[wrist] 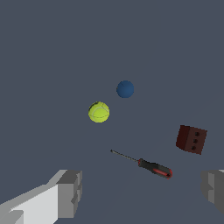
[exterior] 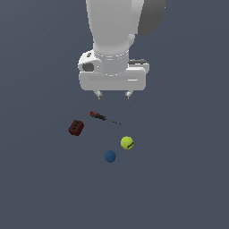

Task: Pick up a designated object from a clutter of objects.

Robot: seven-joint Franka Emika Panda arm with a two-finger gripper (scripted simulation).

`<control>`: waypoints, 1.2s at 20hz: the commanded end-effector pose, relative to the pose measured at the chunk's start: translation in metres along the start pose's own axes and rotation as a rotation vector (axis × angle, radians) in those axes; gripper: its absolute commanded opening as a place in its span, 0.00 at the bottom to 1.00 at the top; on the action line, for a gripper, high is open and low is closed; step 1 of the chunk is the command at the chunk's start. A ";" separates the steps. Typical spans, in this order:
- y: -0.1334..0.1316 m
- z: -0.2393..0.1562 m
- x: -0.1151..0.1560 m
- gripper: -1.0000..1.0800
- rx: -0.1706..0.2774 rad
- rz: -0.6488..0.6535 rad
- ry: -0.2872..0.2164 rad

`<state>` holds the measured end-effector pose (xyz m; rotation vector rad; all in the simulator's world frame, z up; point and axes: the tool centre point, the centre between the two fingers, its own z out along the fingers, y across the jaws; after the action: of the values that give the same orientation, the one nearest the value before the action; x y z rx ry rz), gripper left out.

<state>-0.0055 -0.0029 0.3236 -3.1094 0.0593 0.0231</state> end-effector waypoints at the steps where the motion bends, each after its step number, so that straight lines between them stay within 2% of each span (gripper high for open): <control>1: 0.000 0.000 0.000 0.96 0.000 0.000 0.000; 12: -0.016 0.011 -0.007 0.96 -0.023 -0.081 -0.036; 18: -0.015 0.017 0.000 0.96 -0.019 -0.050 -0.033; 24: -0.013 0.038 0.018 0.96 -0.012 0.029 -0.028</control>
<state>0.0074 0.0110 0.2924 -3.1216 0.0677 0.0683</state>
